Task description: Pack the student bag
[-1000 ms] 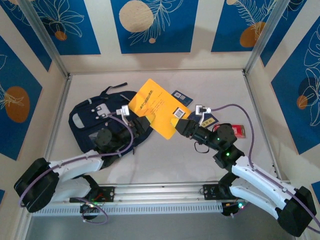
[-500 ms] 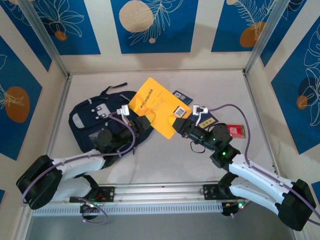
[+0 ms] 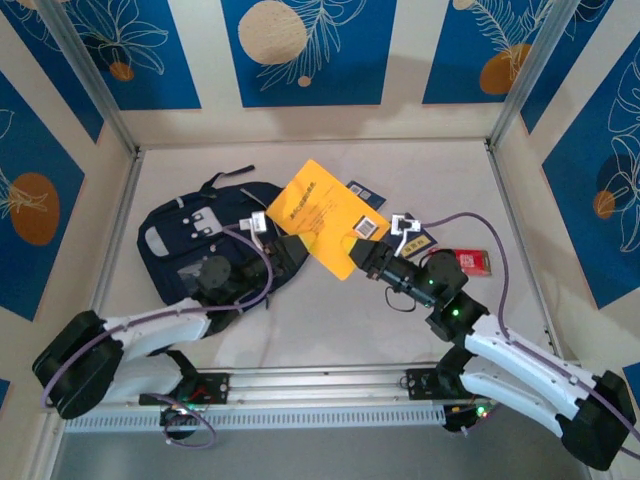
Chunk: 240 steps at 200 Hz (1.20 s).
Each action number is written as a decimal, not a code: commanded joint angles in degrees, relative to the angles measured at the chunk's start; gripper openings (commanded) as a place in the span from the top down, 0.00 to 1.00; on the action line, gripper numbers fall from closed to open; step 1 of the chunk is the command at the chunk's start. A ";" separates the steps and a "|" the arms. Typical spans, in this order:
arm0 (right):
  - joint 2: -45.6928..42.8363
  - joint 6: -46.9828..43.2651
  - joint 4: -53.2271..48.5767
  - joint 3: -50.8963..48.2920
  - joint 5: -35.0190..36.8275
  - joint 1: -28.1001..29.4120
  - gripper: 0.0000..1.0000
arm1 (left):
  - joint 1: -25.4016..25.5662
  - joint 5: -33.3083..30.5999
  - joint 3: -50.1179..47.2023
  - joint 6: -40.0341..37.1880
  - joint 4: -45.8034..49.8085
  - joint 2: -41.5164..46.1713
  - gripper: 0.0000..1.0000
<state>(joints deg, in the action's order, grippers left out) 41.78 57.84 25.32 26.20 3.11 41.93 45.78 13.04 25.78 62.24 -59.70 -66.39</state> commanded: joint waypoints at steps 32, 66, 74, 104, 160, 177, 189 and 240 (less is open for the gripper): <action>-9.60 -8.38 -22.68 0.10 9.30 -4.42 1.00 | -1.52 -20.22 18.88 -23.19 66.25 8.27 0.39; -10.98 -6.80 -29.13 -1.31 6.92 -9.24 1.00 | -9.16 -17.97 25.66 -24.90 73.86 3.25 0.30; -10.93 -6.54 -30.83 -1.15 7.37 -9.80 1.00 | -10.87 -18.90 28.38 -23.54 77.19 0.69 0.28; -10.95 -7.30 -33.49 -0.90 7.05 -11.04 1.00 | -16.81 -21.42 40.78 -18.99 90.52 -12.41 0.22; -12.83 -7.38 -34.68 -3.02 6.89 -11.43 1.00 | -20.45 -21.02 56.16 -20.64 95.32 -33.21 0.17; -13.79 -7.19 -34.23 -4.48 6.06 -11.61 1.00 | -21.18 -21.17 58.19 -21.42 93.72 -37.13 0.20; -14.29 -6.63 -34.13 -5.66 5.80 -11.77 1.00 | -21.81 -20.25 59.75 -21.64 93.02 -40.16 0.25; -15.06 -6.13 -33.49 -8.18 3.96 -12.66 1.00 | -22.36 -15.70 62.10 -22.26 88.25 -46.78 0.62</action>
<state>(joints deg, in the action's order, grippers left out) 28.18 51.94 -13.10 17.80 8.56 29.65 23.79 -5.52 85.78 40.47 30.76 -111.66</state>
